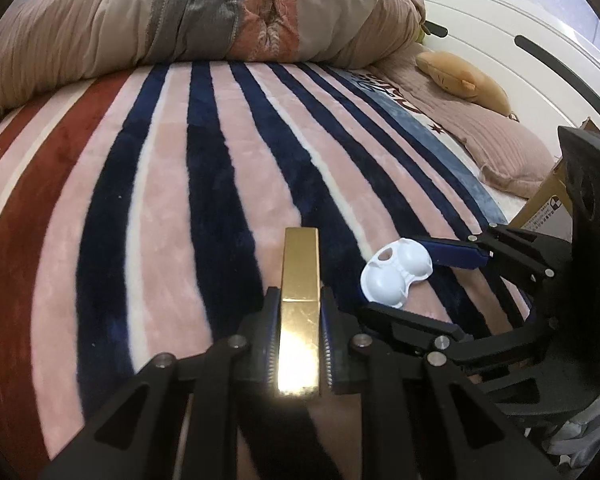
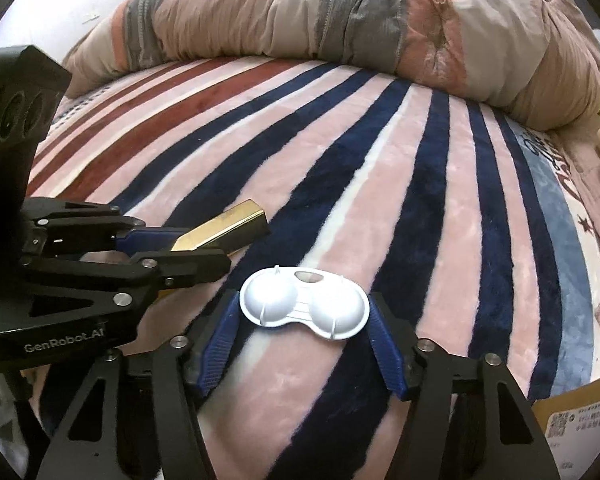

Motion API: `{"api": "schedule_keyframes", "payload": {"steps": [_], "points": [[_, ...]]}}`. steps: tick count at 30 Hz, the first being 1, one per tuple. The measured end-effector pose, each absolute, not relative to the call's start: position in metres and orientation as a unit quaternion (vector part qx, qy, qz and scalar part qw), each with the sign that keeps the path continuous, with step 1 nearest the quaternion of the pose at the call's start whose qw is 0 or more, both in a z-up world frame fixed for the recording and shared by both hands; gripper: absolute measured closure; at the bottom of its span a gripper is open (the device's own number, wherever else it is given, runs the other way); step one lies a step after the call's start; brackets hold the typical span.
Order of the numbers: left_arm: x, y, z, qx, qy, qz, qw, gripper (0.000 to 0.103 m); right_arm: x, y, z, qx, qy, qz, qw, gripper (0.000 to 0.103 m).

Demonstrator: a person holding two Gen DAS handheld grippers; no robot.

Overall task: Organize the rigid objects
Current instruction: 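Grasp the gold bar box with the left gripper while the right grasps the lens case, then lower the gold box and lens case into the box, opening both grippers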

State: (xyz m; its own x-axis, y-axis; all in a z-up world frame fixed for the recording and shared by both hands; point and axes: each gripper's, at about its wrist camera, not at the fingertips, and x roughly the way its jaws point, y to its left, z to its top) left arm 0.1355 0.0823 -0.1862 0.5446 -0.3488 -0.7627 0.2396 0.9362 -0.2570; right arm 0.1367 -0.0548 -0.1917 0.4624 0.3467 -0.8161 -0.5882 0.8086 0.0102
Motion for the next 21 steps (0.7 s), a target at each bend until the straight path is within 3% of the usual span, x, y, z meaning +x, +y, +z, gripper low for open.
{"api": "schedule_keyframes", "payload": {"steps": [10,21], "points": [[0.122,0.079,-0.172,-0.045,0.430,-0.157,0.888,0.088,0.120,-0.057,-0.170,-0.144,0.416,0.272,0.856,0.044],[0.072,0.050,-0.100,-0.012,0.364,-0.148,0.919,0.088,0.060,-0.093,-0.090,-0.127,0.341,0.276,0.890,0.044]]}}
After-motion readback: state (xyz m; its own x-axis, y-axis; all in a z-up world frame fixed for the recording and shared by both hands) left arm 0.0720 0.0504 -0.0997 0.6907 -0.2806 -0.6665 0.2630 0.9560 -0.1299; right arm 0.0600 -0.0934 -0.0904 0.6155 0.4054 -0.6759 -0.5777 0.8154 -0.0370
